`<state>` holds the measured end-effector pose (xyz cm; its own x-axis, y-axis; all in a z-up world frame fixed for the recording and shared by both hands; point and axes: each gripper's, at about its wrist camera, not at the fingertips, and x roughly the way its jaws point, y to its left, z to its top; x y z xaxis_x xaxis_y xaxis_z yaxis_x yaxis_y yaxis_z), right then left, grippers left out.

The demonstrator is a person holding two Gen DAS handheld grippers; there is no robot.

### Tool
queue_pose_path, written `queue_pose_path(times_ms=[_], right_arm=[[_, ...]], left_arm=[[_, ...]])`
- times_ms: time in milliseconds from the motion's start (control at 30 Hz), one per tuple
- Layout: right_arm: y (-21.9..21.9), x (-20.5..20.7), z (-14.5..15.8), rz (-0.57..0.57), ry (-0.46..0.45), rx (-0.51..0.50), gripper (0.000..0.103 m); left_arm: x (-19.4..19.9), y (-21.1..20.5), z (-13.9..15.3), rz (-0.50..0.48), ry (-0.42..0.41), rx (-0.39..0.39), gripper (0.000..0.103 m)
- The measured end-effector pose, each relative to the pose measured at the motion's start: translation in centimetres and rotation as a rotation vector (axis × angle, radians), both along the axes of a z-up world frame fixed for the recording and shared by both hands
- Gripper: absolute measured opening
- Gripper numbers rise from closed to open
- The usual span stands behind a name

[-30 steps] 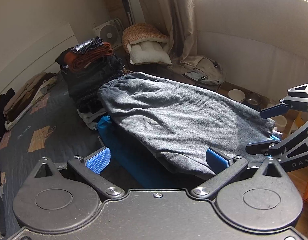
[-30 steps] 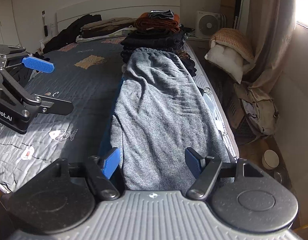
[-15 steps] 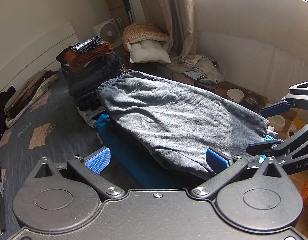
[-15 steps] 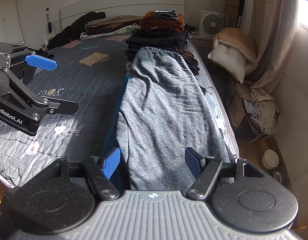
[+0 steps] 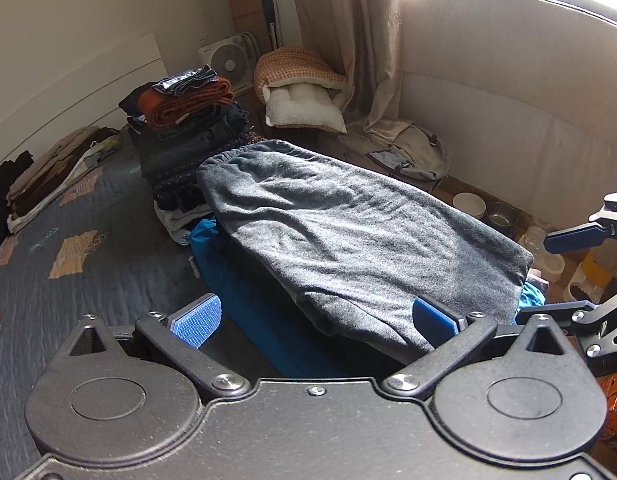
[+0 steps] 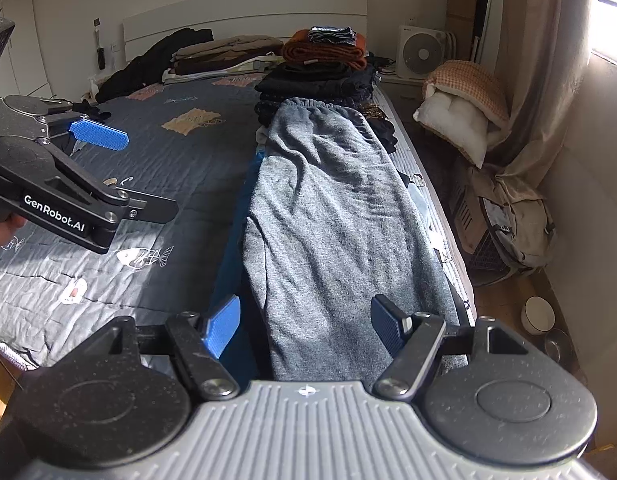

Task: Fold clothes

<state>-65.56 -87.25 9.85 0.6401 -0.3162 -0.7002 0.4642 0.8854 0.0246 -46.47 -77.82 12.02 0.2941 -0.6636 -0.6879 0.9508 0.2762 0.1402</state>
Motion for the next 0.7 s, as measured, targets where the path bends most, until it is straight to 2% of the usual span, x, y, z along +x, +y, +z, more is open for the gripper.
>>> queue_pose_path(times_ms=[300, 367, 433, 500, 633, 700], right_arm=[[0.8, 0.2, -0.5, -0.009, -0.039, -0.016, 0.074], [0.4, 0.8, -0.8, -0.019, -0.046, -0.012, 0.075], [-0.3, 1.9, -1.1, -0.039, -0.048, -0.001, 0.075], [-1.2, 3.3, -1.3, -0.055, -0.060, 0.008, 0.075], [-3.3, 6.4, -1.7, -0.059, -0.087, 0.002, 0.076], [-4.9, 8.1, -2.0, -0.066, -0.085, -0.004, 0.076]], left_arm=[[6.3, 0.5, -1.9, 0.075, 0.100, -0.105, 0.102], [8.0, 0.2, -2.6, 0.086, 0.128, -0.123, 0.100], [9.8, -0.1, -3.2, 0.097, 0.156, -0.142, 0.086], [11.4, -0.6, -3.9, 0.104, 0.179, -0.157, 0.076], [14.3, -2.5, -6.5, 0.112, 0.270, -0.173, 0.052], [15.4, -3.5, -7.5, 0.109, 0.316, -0.187, 0.051]])
